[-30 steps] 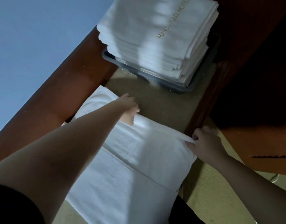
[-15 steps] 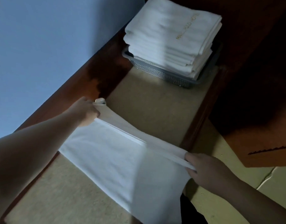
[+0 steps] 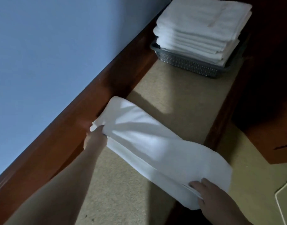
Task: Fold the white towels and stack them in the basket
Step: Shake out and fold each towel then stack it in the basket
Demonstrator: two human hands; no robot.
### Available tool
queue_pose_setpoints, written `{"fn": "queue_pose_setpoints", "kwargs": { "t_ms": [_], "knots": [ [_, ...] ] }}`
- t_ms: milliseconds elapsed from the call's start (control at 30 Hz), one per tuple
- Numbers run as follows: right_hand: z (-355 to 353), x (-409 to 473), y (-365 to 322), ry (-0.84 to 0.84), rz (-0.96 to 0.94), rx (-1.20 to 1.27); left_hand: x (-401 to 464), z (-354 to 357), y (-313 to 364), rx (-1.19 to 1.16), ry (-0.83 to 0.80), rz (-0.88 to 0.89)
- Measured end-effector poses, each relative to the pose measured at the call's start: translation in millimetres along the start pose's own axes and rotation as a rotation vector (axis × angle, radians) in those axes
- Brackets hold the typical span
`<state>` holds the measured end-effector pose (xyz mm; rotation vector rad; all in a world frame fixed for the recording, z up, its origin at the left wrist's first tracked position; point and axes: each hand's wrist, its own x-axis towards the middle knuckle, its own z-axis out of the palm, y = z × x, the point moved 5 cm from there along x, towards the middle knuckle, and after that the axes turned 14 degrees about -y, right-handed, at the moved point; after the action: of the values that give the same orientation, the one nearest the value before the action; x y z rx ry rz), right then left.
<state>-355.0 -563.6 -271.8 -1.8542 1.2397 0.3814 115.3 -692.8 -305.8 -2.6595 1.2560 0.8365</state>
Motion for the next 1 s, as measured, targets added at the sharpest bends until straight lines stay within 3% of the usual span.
{"fn": "queue_pose_setpoints", "kwargs": {
  "t_ms": [67,200,300,467,633,867,1000],
  "knots": [
    [7,6,1,0.0,0.035,-0.034,-26,6,13,-0.211,-0.13,0.037],
    [-2,-1,6,0.074,0.072,-0.053,-19,9,2,-1.077,-0.16,-0.033],
    [0,-10,12,0.089,0.097,-0.014,-15,4,10,-1.513,-0.181,-0.059],
    [14,-21,9,0.073,0.082,0.014,10,2,18,-1.463,-0.197,-0.069],
    [11,-41,7,0.222,0.003,0.052,19,-23,-12,-1.58,0.098,-0.042],
    [36,-32,21,0.1,0.058,-0.032,14,2,-13,-1.594,-0.119,-0.23],
    [37,-36,10,0.11,-0.043,-0.128,3,-13,-16,-1.597,0.059,-0.274]
  ]
}}
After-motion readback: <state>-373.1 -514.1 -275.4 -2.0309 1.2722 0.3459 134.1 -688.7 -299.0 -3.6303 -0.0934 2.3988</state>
